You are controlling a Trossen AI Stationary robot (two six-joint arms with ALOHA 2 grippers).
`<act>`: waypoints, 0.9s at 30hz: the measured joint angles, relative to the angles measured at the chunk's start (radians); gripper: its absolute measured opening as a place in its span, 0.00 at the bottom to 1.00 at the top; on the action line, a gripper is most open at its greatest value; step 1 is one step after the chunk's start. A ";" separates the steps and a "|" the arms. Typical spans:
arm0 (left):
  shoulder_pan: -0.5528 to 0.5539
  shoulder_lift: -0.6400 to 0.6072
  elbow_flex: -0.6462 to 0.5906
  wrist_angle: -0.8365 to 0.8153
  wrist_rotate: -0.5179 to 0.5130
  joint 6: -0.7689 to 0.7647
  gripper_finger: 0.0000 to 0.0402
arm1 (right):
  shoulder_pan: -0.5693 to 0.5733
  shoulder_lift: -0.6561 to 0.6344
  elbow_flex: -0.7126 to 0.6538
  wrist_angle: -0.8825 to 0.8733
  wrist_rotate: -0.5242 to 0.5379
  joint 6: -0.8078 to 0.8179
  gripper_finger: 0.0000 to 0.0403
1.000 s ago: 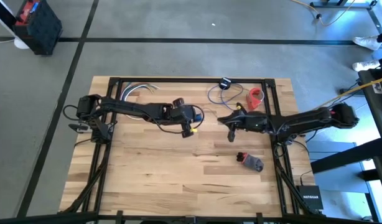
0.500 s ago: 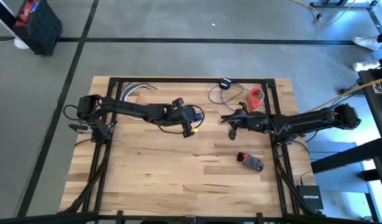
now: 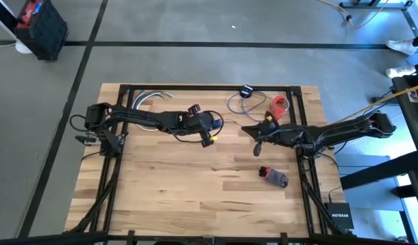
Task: Coil cords
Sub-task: Coil the blue wire onto the spool
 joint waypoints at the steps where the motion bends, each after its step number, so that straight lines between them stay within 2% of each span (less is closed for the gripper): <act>1: -0.002 0.000 0.000 0.008 0.001 0.003 0.00 | -0.002 0.017 0.000 0.036 -0.002 -0.010 0.01; 8: 0.003 0.000 0.000 0.023 0.007 -0.004 0.00 | -0.002 0.178 0.052 0.167 -0.039 -0.065 0.01; 19: 0.020 0.001 0.000 0.075 0.003 -0.055 0.00 | 0.000 0.465 0.210 0.186 -0.091 -0.114 0.01; 27: 0.019 0.001 0.000 0.094 0.002 -0.053 0.00 | 0.000 0.592 0.299 0.192 -0.091 -0.172 0.01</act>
